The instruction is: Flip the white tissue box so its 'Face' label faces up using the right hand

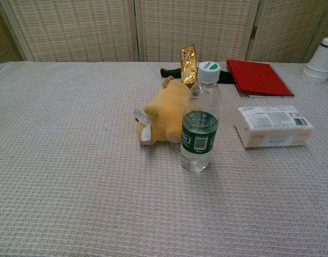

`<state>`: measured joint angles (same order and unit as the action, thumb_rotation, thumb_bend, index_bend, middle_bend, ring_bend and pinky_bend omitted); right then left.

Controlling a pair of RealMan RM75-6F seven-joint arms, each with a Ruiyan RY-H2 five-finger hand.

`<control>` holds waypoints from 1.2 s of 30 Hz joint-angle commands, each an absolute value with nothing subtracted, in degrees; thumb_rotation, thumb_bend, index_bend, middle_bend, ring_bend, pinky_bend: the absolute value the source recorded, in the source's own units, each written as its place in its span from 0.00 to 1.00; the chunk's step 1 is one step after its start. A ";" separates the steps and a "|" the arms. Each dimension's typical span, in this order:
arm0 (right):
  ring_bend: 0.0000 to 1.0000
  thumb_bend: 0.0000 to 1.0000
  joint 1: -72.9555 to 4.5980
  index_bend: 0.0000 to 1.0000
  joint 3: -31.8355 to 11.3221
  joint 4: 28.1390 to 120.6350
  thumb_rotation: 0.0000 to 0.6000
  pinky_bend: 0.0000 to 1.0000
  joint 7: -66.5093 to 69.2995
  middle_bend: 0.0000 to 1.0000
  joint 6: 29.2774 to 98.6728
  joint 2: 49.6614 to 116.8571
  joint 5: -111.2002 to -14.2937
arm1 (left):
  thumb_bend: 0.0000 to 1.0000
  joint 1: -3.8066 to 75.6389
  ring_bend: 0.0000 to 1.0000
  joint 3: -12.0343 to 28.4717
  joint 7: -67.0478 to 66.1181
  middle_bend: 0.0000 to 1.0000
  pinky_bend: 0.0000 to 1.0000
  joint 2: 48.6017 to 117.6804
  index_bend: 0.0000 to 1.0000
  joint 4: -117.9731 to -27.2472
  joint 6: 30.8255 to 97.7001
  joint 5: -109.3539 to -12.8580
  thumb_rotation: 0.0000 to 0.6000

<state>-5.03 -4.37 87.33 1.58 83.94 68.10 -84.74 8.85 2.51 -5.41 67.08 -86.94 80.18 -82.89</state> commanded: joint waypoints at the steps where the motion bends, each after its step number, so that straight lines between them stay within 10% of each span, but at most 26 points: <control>1: 0.06 0.00 -5.02 0.06 -4.37 87.38 1.00 0.00 1.38 0.03 83.93 68.12 -84.67 | 0.50 8.73 0.00 2.49 -5.29 0.00 0.10 67.02 0.23 -86.87 80.40 -82.99 1.00; 20: 0.06 0.00 -6.79 0.06 -5.46 87.51 1.00 0.00 0.72 0.03 80.68 68.29 -82.64 | 0.51 8.46 0.00 2.54 -4.38 0.00 0.10 66.43 0.23 -87.55 80.87 -83.24 1.00; 36: 0.06 0.00 -26.91 0.06 -12.70 96.52 1.00 0.00 -14.94 0.03 53.90 67.72 -67.67 | 0.51 7.92 0.00 2.57 -2.04 0.00 0.10 65.31 0.23 -88.13 82.31 -84.35 1.00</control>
<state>-23.44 -11.23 95.37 -11.78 57.52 66.64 -71.43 7.95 2.55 -2.07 65.35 -88.10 82.27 -84.31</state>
